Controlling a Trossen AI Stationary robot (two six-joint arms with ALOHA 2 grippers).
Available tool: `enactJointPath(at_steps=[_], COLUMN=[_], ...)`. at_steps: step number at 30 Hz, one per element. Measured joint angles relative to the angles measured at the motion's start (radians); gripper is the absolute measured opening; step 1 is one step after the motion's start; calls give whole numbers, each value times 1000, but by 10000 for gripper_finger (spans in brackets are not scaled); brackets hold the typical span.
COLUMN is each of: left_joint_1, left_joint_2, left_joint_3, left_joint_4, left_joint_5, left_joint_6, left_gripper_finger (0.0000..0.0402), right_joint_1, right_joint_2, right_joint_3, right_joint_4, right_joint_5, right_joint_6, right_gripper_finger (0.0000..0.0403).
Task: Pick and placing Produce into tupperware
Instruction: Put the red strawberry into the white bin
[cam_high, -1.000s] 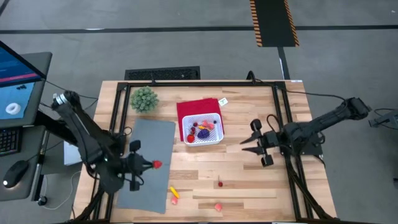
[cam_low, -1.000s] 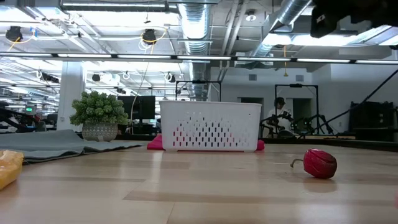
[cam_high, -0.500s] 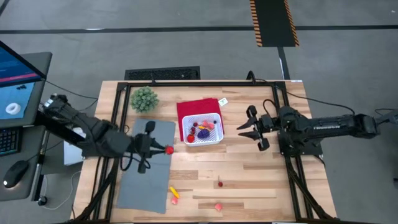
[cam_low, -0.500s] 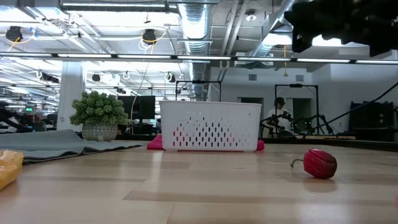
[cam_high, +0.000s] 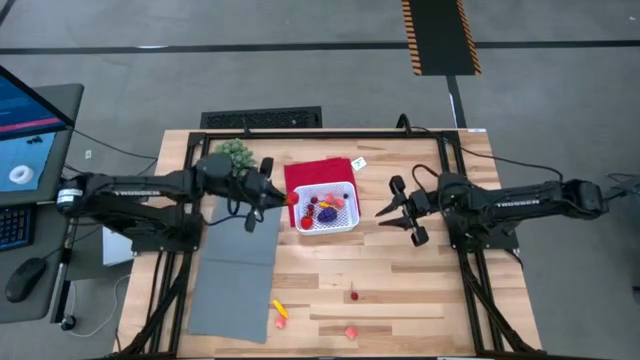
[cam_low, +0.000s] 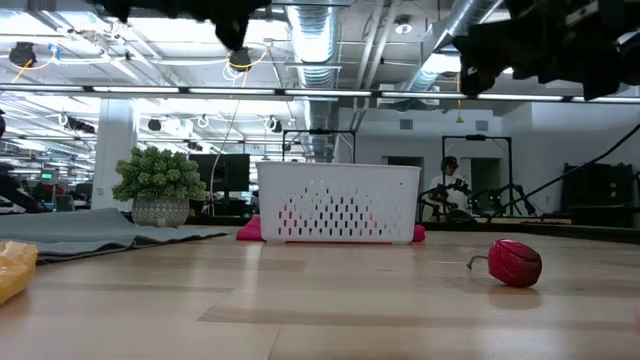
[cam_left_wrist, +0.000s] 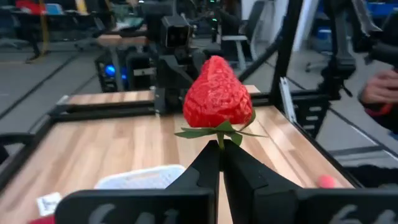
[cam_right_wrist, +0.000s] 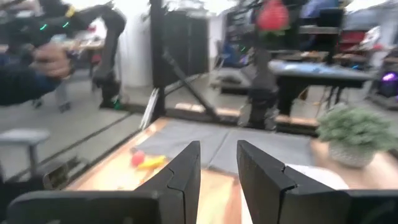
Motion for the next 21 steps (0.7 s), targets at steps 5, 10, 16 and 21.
enactJointPath(at_steps=[5, 10, 16, 21], left_joint_1=[62, 120, 125, 107], left_joint_2=[-7, 10, 30, 30], left_joint_3=[-127, -229, -303, -377], left_joint_4=[202, 301, 388, 537], left_joint_5=[64, 76, 95, 96], left_joint_6=[-4, -70, -103, -75], left_gripper_finger=[0, 0, 0, 0], right_joint_1=[-12, -70, -67, -64], right_joint_2=[6, -98, -239, -316], right_joint_3=[0, 0, 0, -1], right_joint_4=[-20, -131, -309, -375], right_joint_5=[0, 2, -14, -14], right_joint_6=[-42, -53, -93, -106], right_gripper_finger=[126, 126, 126, 126])
